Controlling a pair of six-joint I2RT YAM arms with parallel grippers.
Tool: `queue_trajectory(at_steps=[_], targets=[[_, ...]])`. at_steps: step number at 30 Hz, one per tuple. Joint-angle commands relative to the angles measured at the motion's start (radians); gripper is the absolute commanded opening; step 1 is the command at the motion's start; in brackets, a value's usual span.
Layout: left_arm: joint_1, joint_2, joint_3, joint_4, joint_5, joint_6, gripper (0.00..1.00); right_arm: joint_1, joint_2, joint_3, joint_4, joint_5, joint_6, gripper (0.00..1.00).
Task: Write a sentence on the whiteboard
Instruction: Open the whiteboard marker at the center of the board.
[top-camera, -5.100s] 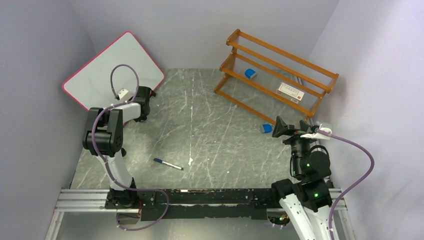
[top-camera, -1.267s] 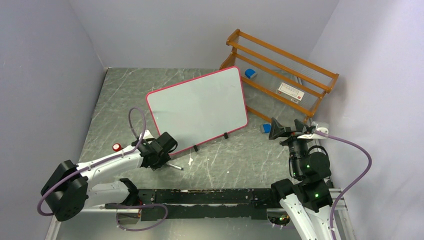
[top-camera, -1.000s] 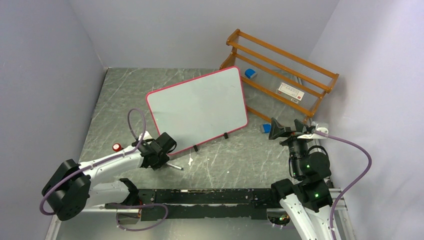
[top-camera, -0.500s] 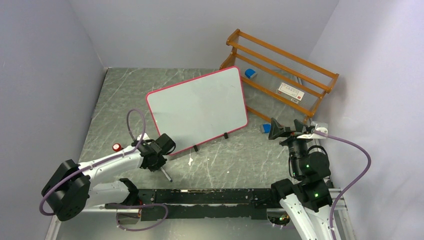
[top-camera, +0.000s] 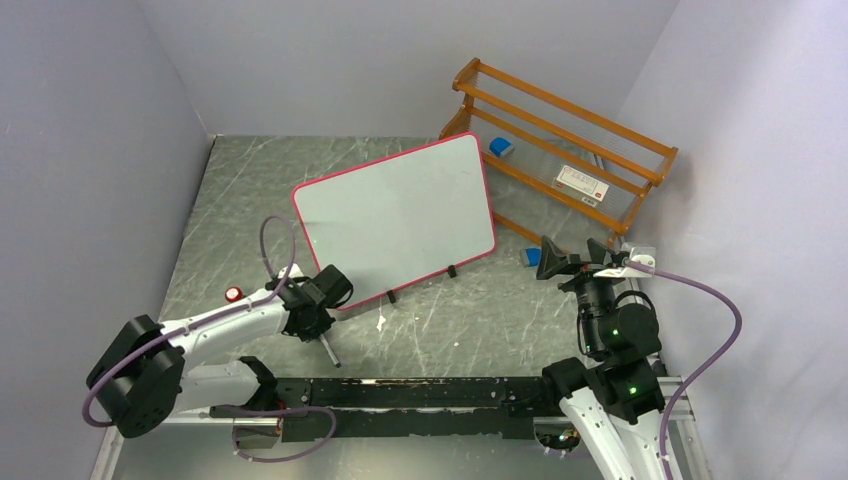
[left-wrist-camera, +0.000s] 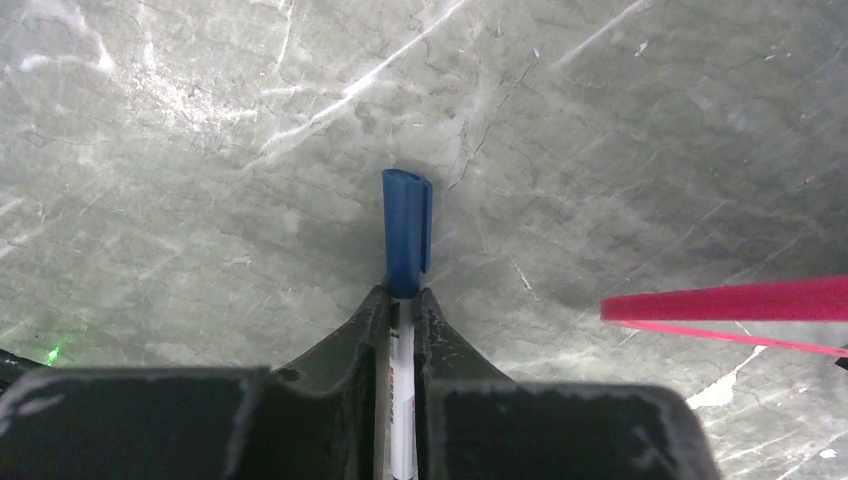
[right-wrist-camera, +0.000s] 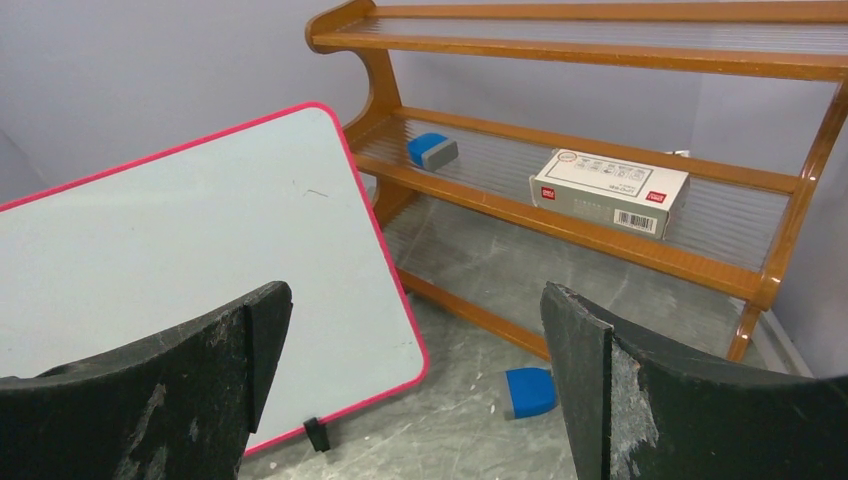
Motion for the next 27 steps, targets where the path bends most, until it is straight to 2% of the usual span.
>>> queue_trajectory(at_steps=[1, 7, 16, 21, 27], targets=[[0.006, -0.058, -0.054, -0.017, 0.058, -0.022, 0.05, 0.009, 0.004, -0.005, 0.020, -0.024, -0.014, 1.00], [0.005, -0.209, 0.019, -0.134, -0.002, -0.055, 0.05, 0.009, 0.033, 0.017, 0.011, -0.088, -0.003, 1.00], [0.006, -0.427, 0.185, -0.257, -0.043, -0.093, 0.05, 0.009, 0.174, 0.087, -0.003, -0.358, 0.013, 1.00], [0.006, -0.524, 0.272, -0.251, -0.060, -0.090, 0.05, 0.008, 0.284, 0.119, 0.030, -0.544, 0.040, 1.00], [0.005, -0.566, 0.364, -0.132, -0.036, -0.046, 0.05, 0.009, 0.352, 0.122, 0.122, -0.650, 0.112, 1.00]])
